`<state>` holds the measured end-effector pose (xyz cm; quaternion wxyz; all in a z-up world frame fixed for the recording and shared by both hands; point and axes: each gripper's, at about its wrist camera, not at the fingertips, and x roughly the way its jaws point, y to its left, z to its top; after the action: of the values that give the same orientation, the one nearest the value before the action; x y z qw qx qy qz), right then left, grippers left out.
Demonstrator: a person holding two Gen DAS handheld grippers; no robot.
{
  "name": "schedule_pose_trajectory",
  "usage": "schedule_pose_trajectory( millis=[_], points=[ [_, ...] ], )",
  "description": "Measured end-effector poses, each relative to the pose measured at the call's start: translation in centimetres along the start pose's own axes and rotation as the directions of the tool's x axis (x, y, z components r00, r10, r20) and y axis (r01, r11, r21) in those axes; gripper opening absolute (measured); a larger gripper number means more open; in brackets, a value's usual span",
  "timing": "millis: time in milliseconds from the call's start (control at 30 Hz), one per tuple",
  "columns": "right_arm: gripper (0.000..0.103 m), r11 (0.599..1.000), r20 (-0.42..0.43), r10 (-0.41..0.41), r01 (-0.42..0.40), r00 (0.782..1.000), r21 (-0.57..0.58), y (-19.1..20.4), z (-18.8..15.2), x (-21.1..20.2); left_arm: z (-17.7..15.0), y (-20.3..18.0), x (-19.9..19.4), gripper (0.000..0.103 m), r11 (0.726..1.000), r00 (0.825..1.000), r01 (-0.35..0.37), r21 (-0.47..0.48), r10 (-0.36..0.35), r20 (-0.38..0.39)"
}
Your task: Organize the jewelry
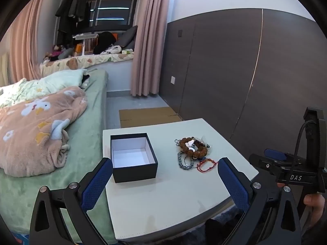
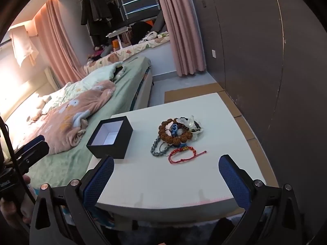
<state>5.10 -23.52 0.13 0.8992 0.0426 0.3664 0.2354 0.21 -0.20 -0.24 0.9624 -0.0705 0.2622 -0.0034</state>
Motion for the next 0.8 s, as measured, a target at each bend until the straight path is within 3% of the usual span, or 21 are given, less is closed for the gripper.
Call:
schedule_pose_trajectory(
  millis=[800],
  points=[
    [0.103,0.999,0.033,-0.027,0.028,0.999,-0.022,-0.24,-0.32,-0.4,-0.18,-0.84,-0.2,0.102,1.0,1.0,-0.016,0.014,0.016,0.025]
  ],
)
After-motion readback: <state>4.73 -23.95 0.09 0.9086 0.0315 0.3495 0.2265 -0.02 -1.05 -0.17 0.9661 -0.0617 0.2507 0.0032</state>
